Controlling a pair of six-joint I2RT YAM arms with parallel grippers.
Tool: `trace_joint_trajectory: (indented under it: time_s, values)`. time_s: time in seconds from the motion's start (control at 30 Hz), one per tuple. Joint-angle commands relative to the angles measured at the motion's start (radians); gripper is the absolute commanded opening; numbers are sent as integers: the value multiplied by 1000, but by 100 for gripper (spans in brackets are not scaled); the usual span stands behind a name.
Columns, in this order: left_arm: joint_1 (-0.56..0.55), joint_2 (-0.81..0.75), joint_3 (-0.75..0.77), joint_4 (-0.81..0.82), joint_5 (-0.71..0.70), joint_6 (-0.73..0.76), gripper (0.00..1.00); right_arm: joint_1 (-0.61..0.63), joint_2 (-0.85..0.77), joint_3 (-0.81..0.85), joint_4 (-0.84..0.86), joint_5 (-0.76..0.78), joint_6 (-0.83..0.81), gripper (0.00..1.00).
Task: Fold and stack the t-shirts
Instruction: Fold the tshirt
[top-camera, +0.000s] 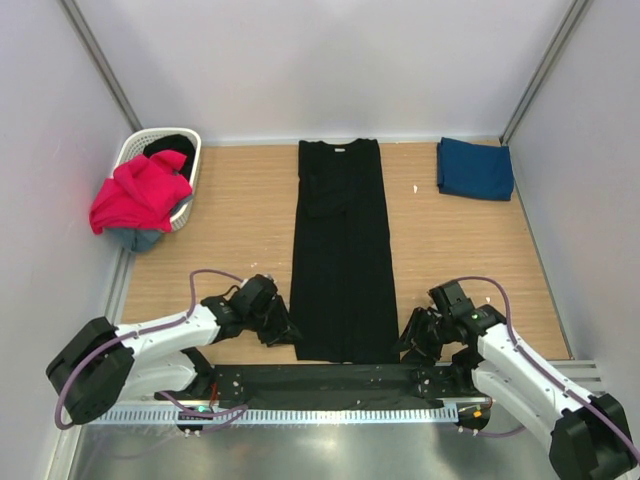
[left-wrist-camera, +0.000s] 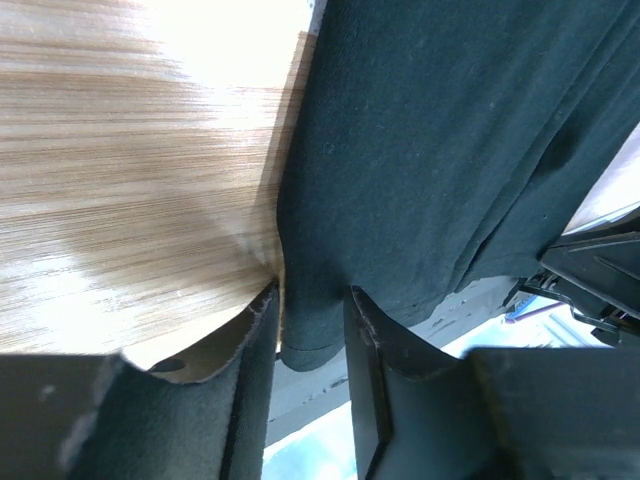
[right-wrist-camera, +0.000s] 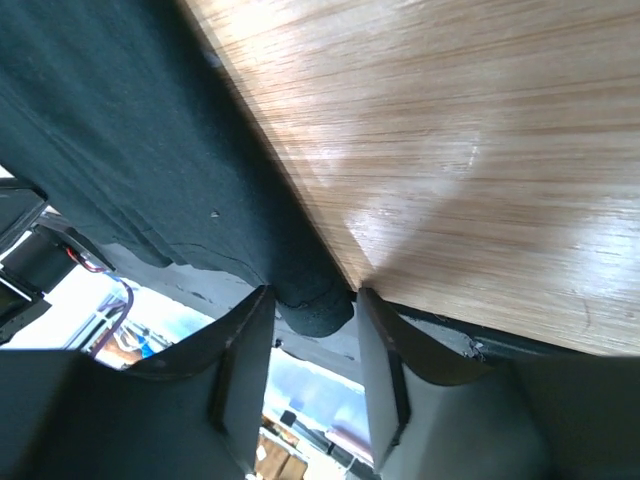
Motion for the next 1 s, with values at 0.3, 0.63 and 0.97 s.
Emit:
trace_joint_trajectory:
  time_s: [0.3,0.63,0.97]
  values:
    - [-29,74,-7,-47,-58,16,0,7,91,-33,67,45,-42,13]
    - [-27,20,160,-191,-113,71,0,7,131,125,107,45,-36,1]
    - [95,37,358,-230,-137,183,0,6,274,355,161,60,-57,1]
